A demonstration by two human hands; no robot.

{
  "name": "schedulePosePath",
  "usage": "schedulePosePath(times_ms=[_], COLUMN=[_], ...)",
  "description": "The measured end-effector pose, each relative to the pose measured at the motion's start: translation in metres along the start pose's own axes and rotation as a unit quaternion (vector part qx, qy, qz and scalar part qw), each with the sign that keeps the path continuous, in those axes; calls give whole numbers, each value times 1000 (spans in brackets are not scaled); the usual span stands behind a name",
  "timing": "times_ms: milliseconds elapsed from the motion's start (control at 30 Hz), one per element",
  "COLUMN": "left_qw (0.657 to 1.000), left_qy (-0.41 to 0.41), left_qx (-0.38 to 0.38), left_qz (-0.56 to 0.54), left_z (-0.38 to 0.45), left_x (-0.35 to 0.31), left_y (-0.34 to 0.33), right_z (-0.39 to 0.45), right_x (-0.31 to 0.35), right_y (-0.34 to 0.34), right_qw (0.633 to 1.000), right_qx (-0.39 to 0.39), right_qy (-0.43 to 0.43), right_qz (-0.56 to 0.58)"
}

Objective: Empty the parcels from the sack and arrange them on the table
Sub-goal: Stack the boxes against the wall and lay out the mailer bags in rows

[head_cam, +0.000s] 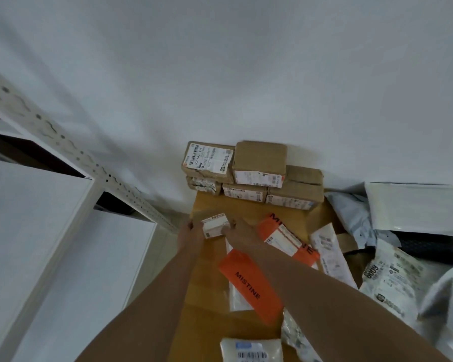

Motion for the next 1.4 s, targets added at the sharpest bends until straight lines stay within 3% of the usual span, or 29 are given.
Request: schedulePosePath(times_ms=[67,167,233,300,367,567,1000,1167,1400], left_qw=[998,995,992,986,986,991,996,987,983], left_qy=[12,3,-48,-97,-112,-70,-36,-18,-20], left_qx=[29,-47,-102,-119,-101,-15,-85,-130,-147], left_qz=[46,87,57,60,65,112,21,-90,-109], left_z=[9,24,37,55,75,106,108,102,102], left_x=[3,-17,-55,-97,-128,-143,-129,-120,-123], left_y=[-3,25,48,64,69,59,72,80,68], right_z=[5,-1,-24,-56,-57,-11,-7,-6,-8], right_x=[-1,23,69,114,136,127,122,122,122], right_y=[2,25,46,59,77,117,126,122,120], right_qw=[999,980,915,814,762,806,804,815,821], right_qx=[-17,-126,-243,-337,-384,-313,-350,-331,-320], right_qy=[3,95,249,379,400,240,248,240,247], right_qz=[-45,-121,-205,-283,-335,-441,-412,-411,-403])
Point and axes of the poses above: each hand's wrist, its own z-axis towards the middle knuckle, its own y-axis out of the back of the hand, x = y × z, the point moved 10 cm from there along z, towards the middle knuckle, and after that the axes turned 9 degrees about z, right-handed, at the moved point
